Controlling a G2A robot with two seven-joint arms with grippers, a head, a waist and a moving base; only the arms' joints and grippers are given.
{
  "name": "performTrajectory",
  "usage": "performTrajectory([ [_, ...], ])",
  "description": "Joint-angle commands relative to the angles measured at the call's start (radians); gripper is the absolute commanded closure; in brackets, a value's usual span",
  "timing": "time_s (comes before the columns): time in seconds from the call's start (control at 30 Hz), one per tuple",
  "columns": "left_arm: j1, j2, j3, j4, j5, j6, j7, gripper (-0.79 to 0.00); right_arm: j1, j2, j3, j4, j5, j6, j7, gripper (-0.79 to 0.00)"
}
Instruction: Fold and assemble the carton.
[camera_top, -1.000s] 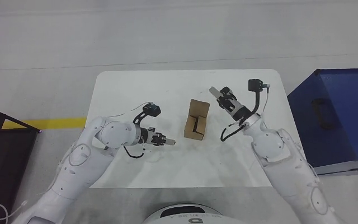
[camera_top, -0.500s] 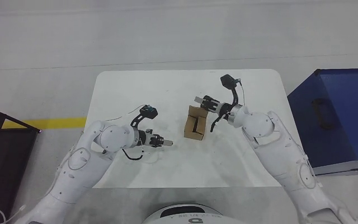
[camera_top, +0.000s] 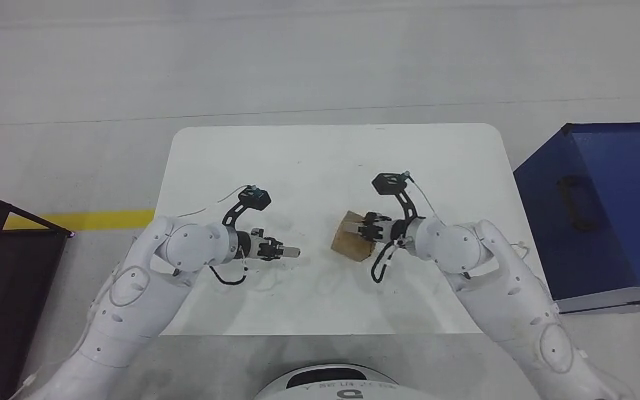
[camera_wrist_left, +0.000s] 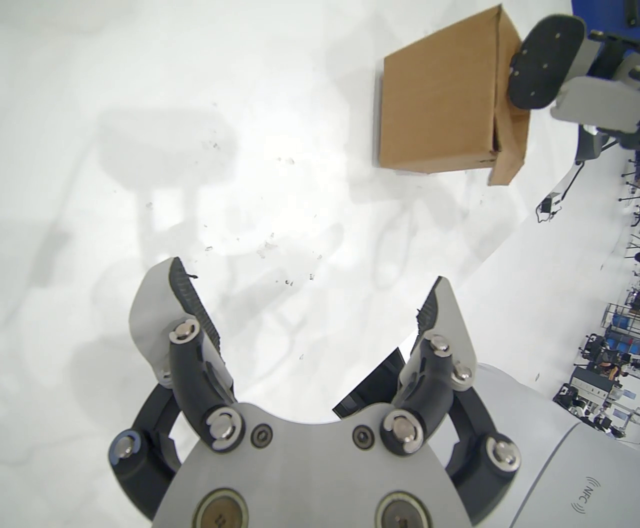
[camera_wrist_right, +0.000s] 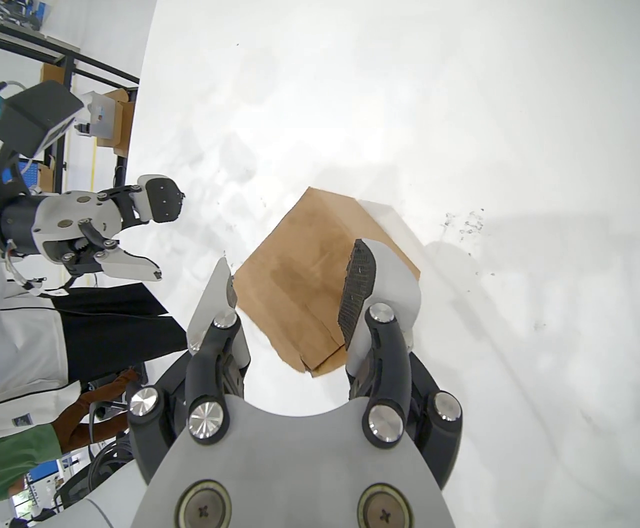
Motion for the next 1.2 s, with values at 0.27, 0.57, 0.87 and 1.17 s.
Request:
performTrajectory([
  [0.27,0.034,0.006,-0.012,-0.016,-0.001,0.005,0.019,-0.785,-0.019,0.004,0.045,-0.055,0.066,-0.041,-0.005,-0.665],
  [0.57,0.051,0.009,-0.015,-0.021,-0.009,0.006,0.045,-0.785,-0.102,0.011,0.167,-0.033,0.222,-0.049,-0.092,-0.533],
  [0.87,0.046,0.012,-0.030,-0.011,-0.012,0.002,0.062,-0.785,-0.094,-0.004,0.083,0.055,0.307,-0.075,-0.107,-0.391],
  [1.17,0.081,0.025,-0.091,-0.027,-0.015,0.008,0.060,-0.785,-0.052,-0.009,0.008,0.017,0.426,-0.153,0.056,-0.520],
])
